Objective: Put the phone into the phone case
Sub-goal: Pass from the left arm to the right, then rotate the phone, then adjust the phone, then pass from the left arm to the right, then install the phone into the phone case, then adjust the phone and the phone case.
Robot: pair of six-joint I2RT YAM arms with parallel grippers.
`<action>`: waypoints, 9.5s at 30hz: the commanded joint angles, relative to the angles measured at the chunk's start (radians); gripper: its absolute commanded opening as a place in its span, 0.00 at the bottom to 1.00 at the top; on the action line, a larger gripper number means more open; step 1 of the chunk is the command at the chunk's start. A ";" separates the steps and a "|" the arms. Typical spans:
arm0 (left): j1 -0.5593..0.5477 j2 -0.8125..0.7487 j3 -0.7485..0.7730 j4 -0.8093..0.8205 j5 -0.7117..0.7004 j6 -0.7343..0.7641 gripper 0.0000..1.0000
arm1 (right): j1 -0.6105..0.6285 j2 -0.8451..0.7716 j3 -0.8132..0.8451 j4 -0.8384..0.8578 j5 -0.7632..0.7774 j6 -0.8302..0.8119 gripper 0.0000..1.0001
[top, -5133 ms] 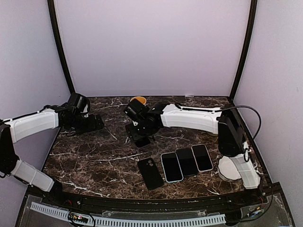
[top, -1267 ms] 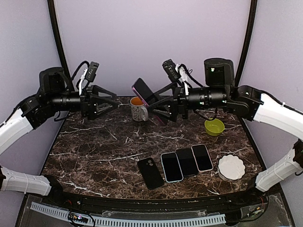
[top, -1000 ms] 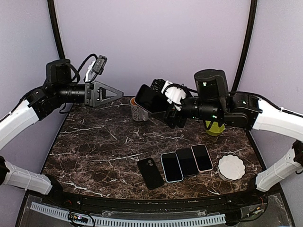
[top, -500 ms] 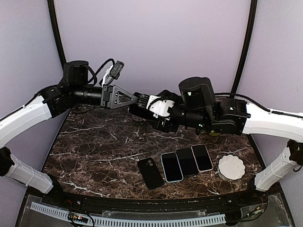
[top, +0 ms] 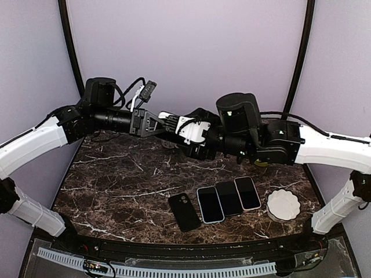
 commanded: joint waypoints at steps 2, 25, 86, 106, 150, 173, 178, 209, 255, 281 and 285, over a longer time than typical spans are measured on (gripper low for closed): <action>-0.014 -0.101 -0.057 0.213 -0.088 -0.009 0.00 | 0.001 -0.030 -0.018 0.175 0.029 0.076 0.27; -0.117 -0.205 -0.415 1.172 -0.437 -0.199 0.00 | -0.170 0.008 -0.299 1.207 -0.584 1.178 0.59; -0.277 -0.213 -0.268 0.334 -0.187 0.443 0.16 | -0.202 0.054 0.490 -0.528 -0.968 0.391 0.00; -0.343 -0.158 -0.356 0.683 -0.863 0.368 0.00 | 0.042 0.006 -0.059 0.547 0.077 0.937 0.98; -0.350 -0.161 -0.365 0.688 -0.800 0.399 0.00 | 0.005 0.037 -0.005 0.366 0.153 0.929 0.95; -0.312 -0.196 -0.396 0.250 -0.856 0.299 0.93 | -0.038 0.095 0.001 0.048 0.106 1.124 0.22; -0.142 -0.232 -0.472 0.075 -0.813 0.102 0.93 | -0.026 0.172 -0.084 0.018 0.010 1.268 0.17; 0.088 -0.120 -0.443 -0.033 -0.747 0.127 0.99 | 0.077 0.509 -0.011 -0.199 -0.028 1.472 0.17; -0.057 0.049 -0.417 0.001 -0.505 0.151 0.68 | 0.037 0.454 -0.027 -0.242 -0.180 1.388 0.83; -0.179 0.425 -0.239 0.026 -0.497 0.191 0.37 | 0.201 0.312 -0.312 -0.149 -0.287 1.471 0.16; -0.186 0.437 -0.245 0.020 -0.501 0.192 0.37 | 0.201 0.333 -0.323 -0.129 -0.287 1.484 0.15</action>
